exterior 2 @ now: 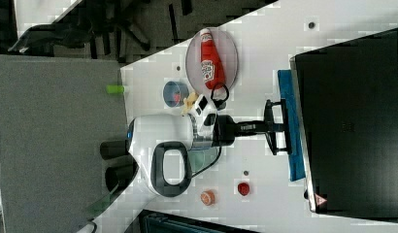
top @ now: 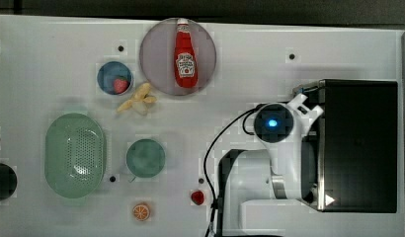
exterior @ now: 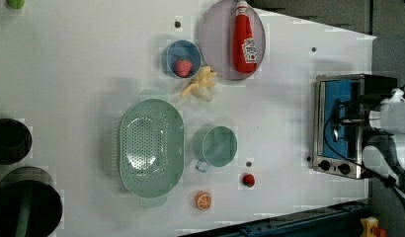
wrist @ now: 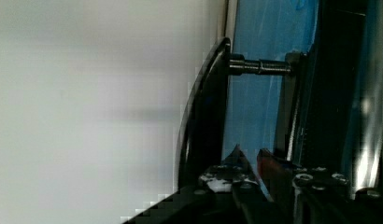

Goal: Flap open oven.

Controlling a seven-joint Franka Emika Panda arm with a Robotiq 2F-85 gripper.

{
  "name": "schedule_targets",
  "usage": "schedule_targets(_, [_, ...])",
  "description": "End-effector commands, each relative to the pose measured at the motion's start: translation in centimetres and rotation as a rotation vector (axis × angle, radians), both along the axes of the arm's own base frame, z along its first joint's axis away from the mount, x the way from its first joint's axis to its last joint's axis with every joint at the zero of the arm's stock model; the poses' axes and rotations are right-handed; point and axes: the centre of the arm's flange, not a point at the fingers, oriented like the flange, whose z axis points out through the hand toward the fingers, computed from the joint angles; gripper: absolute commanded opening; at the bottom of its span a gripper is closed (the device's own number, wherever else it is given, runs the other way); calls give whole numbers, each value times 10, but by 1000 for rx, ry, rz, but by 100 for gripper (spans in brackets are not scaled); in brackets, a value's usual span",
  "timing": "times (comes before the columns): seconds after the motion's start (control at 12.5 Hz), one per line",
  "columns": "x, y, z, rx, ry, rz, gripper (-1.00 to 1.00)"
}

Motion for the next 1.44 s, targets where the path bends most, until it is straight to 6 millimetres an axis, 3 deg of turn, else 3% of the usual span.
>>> schedule_targets(0.08, [8, 68, -41, -53, 1, -27, -65])
schedule_targets(0.56, [2, 132, -116, -232, -45, -52, -65])
schedule_targets(0.96, [-3, 156, -156, -276, -67, -116, -65])
schedule_targets(1.2, [-5, 157, -161, -275, -61, -112, -65])
schedule_targets(1.28, [0, 160, -156, -258, -82, -111, -65])
schedule_targets(1.44, [17, 166, -126, -210, -156, -150, -65])
